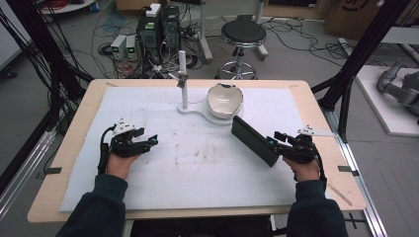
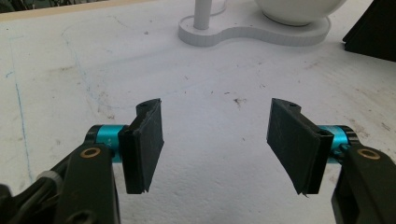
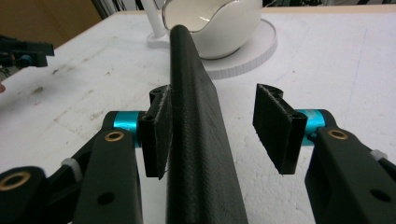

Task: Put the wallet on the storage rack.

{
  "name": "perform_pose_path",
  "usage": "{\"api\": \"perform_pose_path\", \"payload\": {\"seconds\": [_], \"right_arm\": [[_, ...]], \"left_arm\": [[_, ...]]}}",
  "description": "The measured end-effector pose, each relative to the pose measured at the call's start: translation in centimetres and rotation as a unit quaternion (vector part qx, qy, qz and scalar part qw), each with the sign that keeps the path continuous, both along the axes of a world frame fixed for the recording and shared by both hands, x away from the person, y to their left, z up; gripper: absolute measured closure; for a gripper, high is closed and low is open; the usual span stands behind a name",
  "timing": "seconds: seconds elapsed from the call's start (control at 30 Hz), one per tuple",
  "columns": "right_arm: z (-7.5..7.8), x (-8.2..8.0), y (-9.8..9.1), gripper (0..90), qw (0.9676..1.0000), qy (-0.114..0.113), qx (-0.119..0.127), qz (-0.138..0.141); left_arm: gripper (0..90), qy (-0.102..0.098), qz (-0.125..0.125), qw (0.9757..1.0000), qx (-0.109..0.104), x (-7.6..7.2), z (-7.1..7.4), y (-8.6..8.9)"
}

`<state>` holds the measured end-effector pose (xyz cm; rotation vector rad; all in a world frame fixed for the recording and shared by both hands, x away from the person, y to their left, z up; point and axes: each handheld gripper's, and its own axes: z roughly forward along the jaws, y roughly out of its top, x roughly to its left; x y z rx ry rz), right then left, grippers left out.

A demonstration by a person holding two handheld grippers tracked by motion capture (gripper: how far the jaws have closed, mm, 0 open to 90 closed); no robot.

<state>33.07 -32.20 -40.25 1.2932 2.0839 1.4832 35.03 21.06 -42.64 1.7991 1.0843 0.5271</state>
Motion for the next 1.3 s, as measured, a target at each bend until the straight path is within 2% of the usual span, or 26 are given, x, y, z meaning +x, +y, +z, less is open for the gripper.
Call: {"api": "perform_pose_path", "payload": {"seconds": [0.13,0.33,0.37,0.4,0.53,0.63,0.7,0.77,0.9,1.0,1.07,1.13,1.23,1.3], "right_arm": [[0.0,0.0,-0.1,52.3,1.0000,-0.002,-0.004,0.000],[0.0,0.0,-0.1,68.2,0.9999,0.001,-0.005,0.012],[0.0,0.1,-0.1,74.8,0.9999,0.001,-0.003,0.016],[0.0,0.0,-0.1,77.2,0.9997,-0.001,-0.007,0.023],[0.2,-0.2,0.4,79.2,0.9982,-0.026,-0.048,0.025],[0.2,-0.2,0.6,79.2,0.9952,-0.048,-0.086,-0.003],[0.3,-0.1,0.4,79.1,0.9959,-0.040,-0.081,-0.004],[0.2,-0.1,0.4,76.8,0.9975,-0.031,-0.063,0.009],[0.0,-0.1,0.3,75.4,0.9976,-0.033,-0.059,0.010],[-0.2,0.0,0.2,75.2,0.9992,-0.016,-0.030,0.019],[-0.2,0.0,0.2,80.1,0.9996,-0.004,-0.015,0.025],[0.2,-0.1,0.5,83.1,0.9989,-0.009,-0.026,0.037],[0.7,-0.4,1.0,84.2,0.9979,-0.030,-0.042,0.039],[0.9,-0.4,1.1,84.2,0.9983,-0.031,-0.028,0.039]], "left_arm": [[36.2,0.000,0.000,1.0000,0.000,0.0,0.0,0.0],[36.4,0.000,0.000,1.0000,0.000,0.0,0.0,-0.1],[36.4,0.000,0.000,1.0000,0.000,0.0,0.0,-0.1],[36.4,0.001,0.000,1.0000,0.000,0.0,0.0,-0.1],[36.5,0.001,-0.002,1.0000,0.002,0.0,-0.1,-0.1],[36.6,0.001,-0.003,1.0000,0.003,0.0,-0.1,-0.3],[36.6,0.001,-0.005,1.0000,0.004,0.0,-0.1,-0.3],[36.6,0.002,-0.003,1.0000,0.004,0.0,-0.1,-0.3],[36.6,0.004,-0.004,1.0000,0.004,0.0,-0.1,-0.3],[36.6,0.003,-0.006,1.0000,0.004,0.0,-0.1,-0.4],[36.7,0.003,-0.006,1.0000,0.004,0.0,-0.1,-0.4],[36.8,0.002,-0.006,1.0000,0.003,0.0,-0.1,-0.4],[36.8,0.003,-0.005,1.0000,0.002,0.0,-0.1,-0.3],[36.8,0.003,-0.005,1.0000,0.000,0.0,-0.1,-0.2]]}}
